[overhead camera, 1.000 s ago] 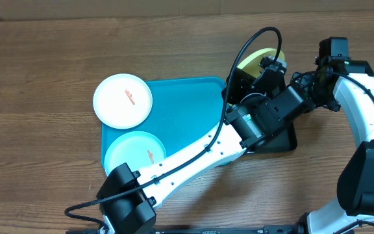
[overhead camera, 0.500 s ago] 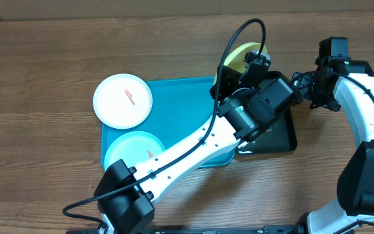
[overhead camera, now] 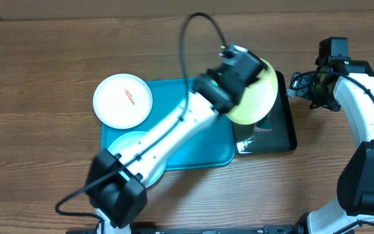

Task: Clean dirty plates on tray and stack at the side
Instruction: 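Carry the yellow plate left and set it on the table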

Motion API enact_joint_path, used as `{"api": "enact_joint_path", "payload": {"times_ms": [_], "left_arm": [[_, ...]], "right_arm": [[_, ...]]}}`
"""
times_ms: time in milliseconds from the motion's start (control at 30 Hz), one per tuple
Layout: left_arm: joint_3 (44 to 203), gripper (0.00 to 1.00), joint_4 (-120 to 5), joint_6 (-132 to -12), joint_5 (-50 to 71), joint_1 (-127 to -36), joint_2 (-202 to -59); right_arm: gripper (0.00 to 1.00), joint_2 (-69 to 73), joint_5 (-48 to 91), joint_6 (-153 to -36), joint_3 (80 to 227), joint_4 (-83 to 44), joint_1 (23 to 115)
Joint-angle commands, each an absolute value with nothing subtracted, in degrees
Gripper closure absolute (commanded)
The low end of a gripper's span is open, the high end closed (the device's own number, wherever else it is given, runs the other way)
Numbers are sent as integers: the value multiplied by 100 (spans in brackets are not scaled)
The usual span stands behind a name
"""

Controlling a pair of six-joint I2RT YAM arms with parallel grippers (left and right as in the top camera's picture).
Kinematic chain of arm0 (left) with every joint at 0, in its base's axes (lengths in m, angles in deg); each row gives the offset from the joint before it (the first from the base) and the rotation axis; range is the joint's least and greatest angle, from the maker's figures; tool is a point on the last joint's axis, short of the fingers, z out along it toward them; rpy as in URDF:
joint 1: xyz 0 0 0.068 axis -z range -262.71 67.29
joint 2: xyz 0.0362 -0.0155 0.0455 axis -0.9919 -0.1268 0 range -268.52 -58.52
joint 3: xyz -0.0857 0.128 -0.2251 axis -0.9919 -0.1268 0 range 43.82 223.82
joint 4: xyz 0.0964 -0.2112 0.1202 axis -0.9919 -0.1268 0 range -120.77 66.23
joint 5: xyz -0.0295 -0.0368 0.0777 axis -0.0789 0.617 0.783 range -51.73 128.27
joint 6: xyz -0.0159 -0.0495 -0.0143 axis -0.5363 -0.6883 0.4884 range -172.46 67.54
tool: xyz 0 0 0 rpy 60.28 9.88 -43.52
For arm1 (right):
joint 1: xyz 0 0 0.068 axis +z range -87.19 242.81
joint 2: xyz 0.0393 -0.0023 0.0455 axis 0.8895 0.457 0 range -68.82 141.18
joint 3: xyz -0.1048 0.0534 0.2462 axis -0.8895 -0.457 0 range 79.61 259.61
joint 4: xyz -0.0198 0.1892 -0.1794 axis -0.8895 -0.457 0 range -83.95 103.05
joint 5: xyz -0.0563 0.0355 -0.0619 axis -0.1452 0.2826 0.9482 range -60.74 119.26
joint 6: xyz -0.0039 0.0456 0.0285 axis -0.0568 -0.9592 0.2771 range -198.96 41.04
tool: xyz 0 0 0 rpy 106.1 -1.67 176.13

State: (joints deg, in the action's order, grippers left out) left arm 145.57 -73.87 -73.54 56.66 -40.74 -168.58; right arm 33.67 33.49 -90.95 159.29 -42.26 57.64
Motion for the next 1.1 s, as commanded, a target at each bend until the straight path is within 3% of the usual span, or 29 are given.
{"api": "enact_joint_path", "payload": {"times_ms": [0, 100, 200, 600, 1067], "left_arm": [[14732, 96, -7534, -7634, 3098, -4832, -16834], [14732, 96, -7755, -7632, 1957, -5475, -16836], [14732, 96, -7960, -7632, 1542, -6025, -16836], [14732, 96, -8968, -7632, 2188, -8067, -16836], [14730, 96, -9107, -7973, 2538, -9929, -16836]], "right_arm": [[0, 3308, 3325, -9114, 15992, -4215, 5768], [0, 3308, 3323, -9114, 15992, -4215, 5768], [0, 3308, 3323, -9114, 15992, -4213, 5768], [0, 3308, 3323, -9114, 15992, -4215, 5768], [0, 3308, 3325, -9114, 15992, -4215, 5768]]}}
